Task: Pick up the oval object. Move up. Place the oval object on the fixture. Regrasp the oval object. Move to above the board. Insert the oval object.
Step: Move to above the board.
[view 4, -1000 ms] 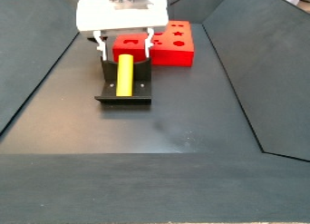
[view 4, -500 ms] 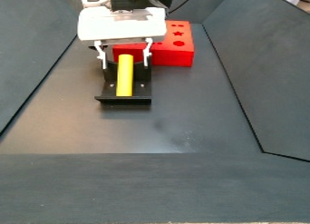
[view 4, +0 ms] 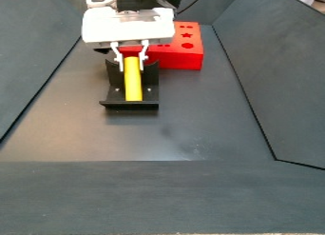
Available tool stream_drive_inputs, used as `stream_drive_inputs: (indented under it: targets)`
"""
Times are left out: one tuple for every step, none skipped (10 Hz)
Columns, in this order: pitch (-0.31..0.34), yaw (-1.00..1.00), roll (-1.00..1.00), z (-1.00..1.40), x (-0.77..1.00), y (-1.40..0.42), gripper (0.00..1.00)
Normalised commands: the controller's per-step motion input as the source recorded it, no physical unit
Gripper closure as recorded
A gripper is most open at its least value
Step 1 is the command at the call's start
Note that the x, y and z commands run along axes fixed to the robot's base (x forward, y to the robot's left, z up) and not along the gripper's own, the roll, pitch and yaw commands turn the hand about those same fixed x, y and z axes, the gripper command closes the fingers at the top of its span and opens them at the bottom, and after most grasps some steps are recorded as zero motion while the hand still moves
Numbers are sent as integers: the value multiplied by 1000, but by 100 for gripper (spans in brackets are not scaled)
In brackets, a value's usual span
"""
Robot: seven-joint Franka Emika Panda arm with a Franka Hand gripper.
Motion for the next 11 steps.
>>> stream_drive_inputs:
  targets:
    - [311, -85, 43, 1000, 76, 93, 100]
    - [307, 15, 2, 1000, 69, 85, 100]
    - [298, 62, -15, 1000, 67, 81, 100]
    - [264, 161, -42, 1000, 67, 75, 100]
    - [234, 203, -49, 1000, 69, 70, 100]
    - [194, 227, -46, 1000, 73, 66, 100]
    - [134, 237, -36, 1000, 74, 61, 100]
    - [87, 233, -34, 1000, 73, 55, 100]
    - [45, 218, -28, 1000, 73, 50, 100]
    - [3, 185, -23, 1000, 71, 42, 100]
    - [-17, 141, -26, 1000, 70, 34, 100]
